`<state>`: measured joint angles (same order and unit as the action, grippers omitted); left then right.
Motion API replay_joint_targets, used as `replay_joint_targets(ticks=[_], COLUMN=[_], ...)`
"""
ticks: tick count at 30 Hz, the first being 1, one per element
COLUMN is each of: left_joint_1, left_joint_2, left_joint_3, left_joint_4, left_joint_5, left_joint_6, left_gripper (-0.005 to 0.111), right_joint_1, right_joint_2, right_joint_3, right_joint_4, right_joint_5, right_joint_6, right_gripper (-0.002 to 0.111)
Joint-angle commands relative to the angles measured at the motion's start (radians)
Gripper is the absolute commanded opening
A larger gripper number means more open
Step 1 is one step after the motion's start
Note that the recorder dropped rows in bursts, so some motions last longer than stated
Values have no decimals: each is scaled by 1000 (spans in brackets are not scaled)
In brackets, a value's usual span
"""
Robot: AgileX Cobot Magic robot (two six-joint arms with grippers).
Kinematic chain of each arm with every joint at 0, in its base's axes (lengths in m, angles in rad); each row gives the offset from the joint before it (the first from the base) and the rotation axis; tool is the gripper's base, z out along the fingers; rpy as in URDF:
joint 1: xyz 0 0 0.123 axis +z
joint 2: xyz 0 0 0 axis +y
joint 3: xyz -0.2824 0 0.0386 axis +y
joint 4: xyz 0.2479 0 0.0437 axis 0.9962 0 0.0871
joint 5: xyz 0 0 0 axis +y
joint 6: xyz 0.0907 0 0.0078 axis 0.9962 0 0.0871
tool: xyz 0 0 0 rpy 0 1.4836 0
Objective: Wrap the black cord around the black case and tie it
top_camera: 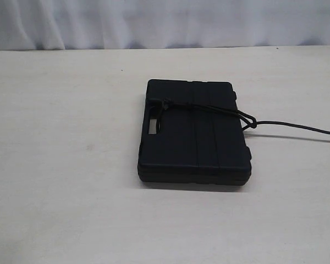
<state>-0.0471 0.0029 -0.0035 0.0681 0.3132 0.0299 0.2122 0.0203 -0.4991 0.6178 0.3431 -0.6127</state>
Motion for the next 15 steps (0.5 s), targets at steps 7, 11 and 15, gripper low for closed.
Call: replay_joint_targets(ticks=[7,11,15], left_joint_1=[2,2,2], left_joint_2=[-3,-3,-3], left_joint_3=[3,3,3], left_joint_4=[-8,-8,-8], left_joint_5=[-4,-4,-4], left_joint_6=[-5,-5,-5], left_gripper=[0,0,0], right_joint_1=[-87,-96,-96], right_joint_2=[-20,-20,-20], right_joint_3=[32,197,395], right_joint_4=[-611,-714,-714], right_joint_5=[-144,-322,-469], right_joint_6=[462,551,551], right_gripper=[4,4,4])
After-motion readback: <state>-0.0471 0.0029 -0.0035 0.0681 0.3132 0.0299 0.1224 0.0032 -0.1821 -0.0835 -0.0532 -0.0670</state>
